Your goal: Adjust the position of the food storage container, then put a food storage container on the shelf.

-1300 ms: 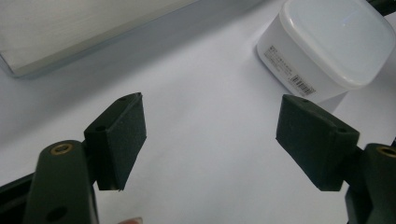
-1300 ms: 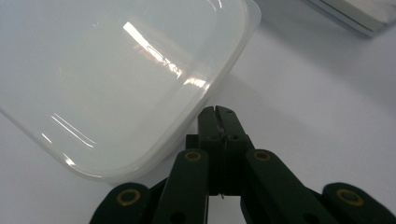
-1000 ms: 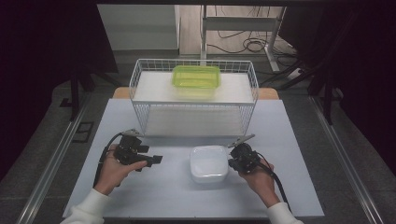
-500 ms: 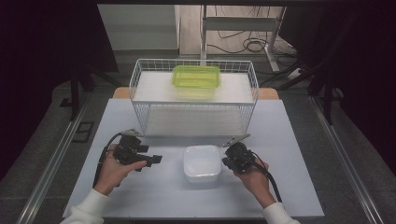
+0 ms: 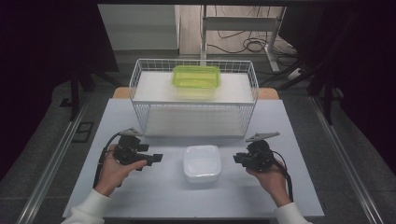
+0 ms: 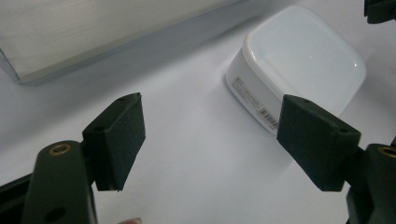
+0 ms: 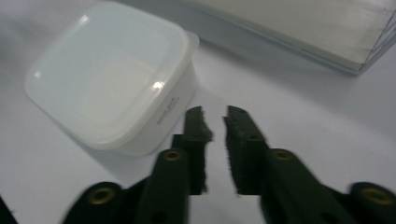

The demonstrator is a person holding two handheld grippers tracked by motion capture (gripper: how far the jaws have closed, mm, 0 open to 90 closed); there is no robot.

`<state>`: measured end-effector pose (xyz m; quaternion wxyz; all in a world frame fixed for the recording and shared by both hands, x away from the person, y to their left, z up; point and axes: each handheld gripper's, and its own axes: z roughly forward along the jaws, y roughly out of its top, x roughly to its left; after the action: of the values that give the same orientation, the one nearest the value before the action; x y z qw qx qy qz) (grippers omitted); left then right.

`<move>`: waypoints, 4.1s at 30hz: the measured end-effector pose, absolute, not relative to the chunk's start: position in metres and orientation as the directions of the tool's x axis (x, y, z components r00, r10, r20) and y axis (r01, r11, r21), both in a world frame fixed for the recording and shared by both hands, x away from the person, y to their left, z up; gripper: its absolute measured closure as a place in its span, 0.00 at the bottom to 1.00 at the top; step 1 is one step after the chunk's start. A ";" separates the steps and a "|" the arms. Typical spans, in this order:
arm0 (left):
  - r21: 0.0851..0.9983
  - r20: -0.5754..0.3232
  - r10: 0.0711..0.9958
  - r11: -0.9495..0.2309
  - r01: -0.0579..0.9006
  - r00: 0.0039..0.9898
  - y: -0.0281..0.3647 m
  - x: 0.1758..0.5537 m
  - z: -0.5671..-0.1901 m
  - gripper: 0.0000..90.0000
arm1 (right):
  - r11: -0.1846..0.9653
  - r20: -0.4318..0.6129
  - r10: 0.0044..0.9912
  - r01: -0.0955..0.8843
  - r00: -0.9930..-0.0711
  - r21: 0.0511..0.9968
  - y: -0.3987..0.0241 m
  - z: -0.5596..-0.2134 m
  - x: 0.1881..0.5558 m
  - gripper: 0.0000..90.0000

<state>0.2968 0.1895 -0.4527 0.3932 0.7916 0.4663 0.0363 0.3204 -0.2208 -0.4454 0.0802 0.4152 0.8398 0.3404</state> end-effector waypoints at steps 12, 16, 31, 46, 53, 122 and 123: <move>0.675 -0.354 0.758 -0.199 0.710 0.549 0.185 0.293 -0.452 0.25 | 0.305 0.312 0.711 0.676 -0.630 0.671 -0.221 -0.442 0.321 0.40; 0.668 -0.360 0.752 -0.206 0.715 0.552 0.182 0.293 -0.455 0.25 | 0.304 0.323 0.713 0.689 -0.623 0.658 -0.220 -0.444 0.321 0.39; 0.648 -0.413 0.722 -0.195 0.736 0.555 0.171 0.291 -0.460 0.28 | 0.314 0.353 0.700 0.712 -0.621 0.628 -0.213 -0.447 0.323 0.38; 0.562 -0.617 0.623 -0.080 0.823 0.482 0.147 0.298 -0.482 0.34 | 0.286 0.401 0.686 0.732 -0.607 0.618 -0.208 -0.456 0.326 0.38; 0.512 -0.671 0.596 -0.056 0.857 0.440 0.138 0.305 -0.494 0.39 | 0.290 0.424 0.671 0.742 -0.608 0.604 -0.204 -0.461 0.326 0.40; 0.421 -0.811 0.461 0.033 0.906 0.360 0.147 0.311 -0.512 0.89 | 0.116 0.693 0.558 0.870 -0.456 0.479 -0.210 -0.487 0.338 0.87; 0.424 -0.811 0.462 0.043 0.905 0.358 0.147 0.310 -0.512 0.89 | 0.117 0.690 0.561 0.869 -0.458 0.481 -0.210 -0.487 0.338 0.87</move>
<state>0.3105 0.1466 -0.5115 0.4994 0.6554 0.5216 -0.2214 0.3376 -0.2098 -0.4866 -0.1722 0.4915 0.7271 0.4473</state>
